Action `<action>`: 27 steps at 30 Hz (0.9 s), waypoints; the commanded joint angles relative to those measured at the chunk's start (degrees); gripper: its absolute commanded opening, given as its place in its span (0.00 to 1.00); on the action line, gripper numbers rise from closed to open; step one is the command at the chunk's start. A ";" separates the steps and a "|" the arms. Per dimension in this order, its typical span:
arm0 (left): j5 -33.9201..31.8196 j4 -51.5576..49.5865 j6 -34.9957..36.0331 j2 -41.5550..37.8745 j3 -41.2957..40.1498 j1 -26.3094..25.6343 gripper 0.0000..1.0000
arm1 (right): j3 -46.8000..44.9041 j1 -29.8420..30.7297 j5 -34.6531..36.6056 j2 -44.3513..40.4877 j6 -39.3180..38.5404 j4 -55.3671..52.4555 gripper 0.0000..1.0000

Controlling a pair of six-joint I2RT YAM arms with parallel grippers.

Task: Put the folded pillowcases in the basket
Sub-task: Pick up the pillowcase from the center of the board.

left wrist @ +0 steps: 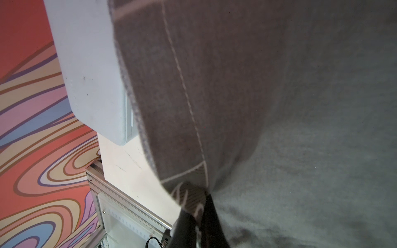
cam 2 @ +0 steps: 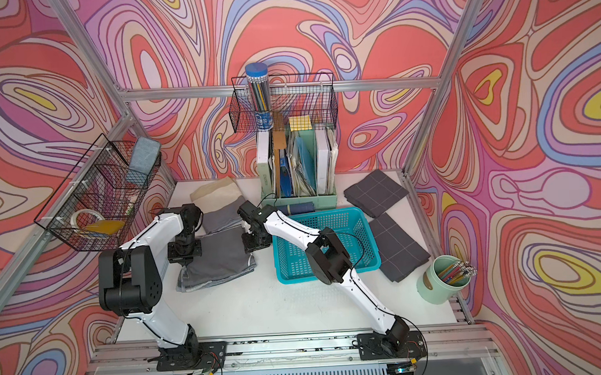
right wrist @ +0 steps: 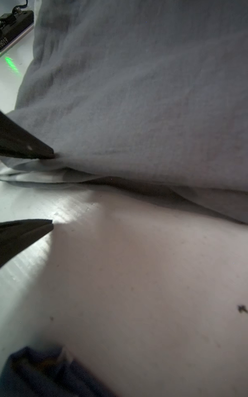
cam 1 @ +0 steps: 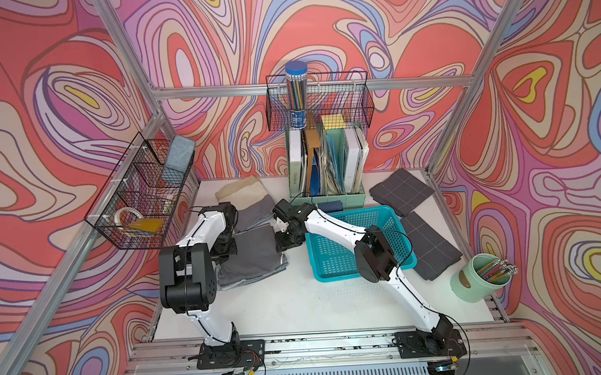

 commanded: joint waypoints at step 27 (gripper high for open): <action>2.12 -1.58 -1.21 -2.05 0.49 -3.65 0.00 | -15.78 1.14 -16.34 -3.40 9.01 22.84 0.00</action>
